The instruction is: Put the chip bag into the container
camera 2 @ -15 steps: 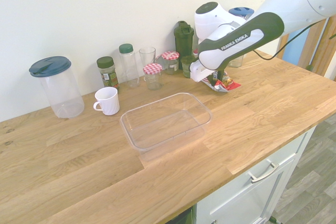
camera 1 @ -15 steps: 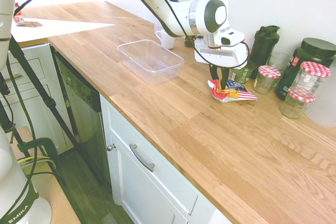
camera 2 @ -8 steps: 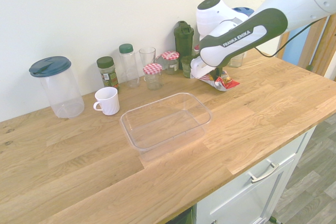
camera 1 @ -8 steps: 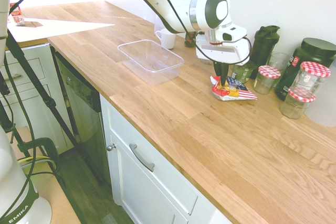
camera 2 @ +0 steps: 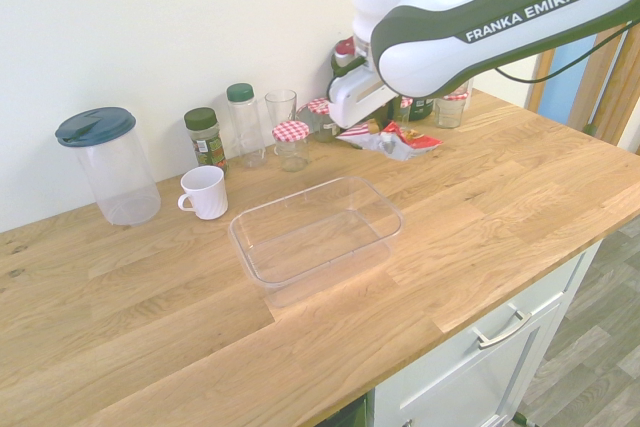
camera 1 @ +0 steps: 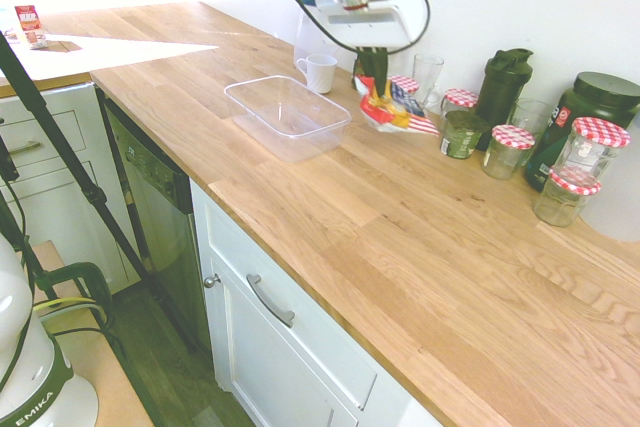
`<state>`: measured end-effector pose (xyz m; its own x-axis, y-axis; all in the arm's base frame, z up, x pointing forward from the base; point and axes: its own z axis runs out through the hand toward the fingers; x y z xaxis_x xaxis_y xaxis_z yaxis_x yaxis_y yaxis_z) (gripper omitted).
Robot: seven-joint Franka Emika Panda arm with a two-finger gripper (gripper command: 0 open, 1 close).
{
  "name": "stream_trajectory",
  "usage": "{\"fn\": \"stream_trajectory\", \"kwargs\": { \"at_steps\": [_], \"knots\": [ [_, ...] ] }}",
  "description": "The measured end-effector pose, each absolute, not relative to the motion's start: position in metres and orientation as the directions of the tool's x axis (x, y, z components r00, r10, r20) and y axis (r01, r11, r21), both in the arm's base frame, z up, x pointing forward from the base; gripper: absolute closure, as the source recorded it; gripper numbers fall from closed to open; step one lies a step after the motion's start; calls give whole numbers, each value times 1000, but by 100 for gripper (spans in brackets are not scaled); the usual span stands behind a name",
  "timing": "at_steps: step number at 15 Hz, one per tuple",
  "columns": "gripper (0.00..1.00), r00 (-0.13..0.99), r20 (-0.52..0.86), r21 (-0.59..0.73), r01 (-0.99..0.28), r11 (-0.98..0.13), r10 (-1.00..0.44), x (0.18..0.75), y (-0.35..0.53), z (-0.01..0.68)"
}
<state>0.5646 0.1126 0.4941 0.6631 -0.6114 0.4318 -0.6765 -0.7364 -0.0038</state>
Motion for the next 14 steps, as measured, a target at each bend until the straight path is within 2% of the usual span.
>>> {"fn": "stream_trajectory", "kwargs": {
  "at_steps": [5, 11, 12, 14],
  "knots": [
    [100, 709, 465, 46, -617, -785, -530, 514, 254, 484],
    [100, 737, 443, 143, -621, -771, -511, 544, 312, 406],
    [0, 739, 435, 155, -624, -766, -514, 549, 317, 393],
    [0, 744, 425, 182, -628, -756, -516, 556, 321, 377]
  ]
}}
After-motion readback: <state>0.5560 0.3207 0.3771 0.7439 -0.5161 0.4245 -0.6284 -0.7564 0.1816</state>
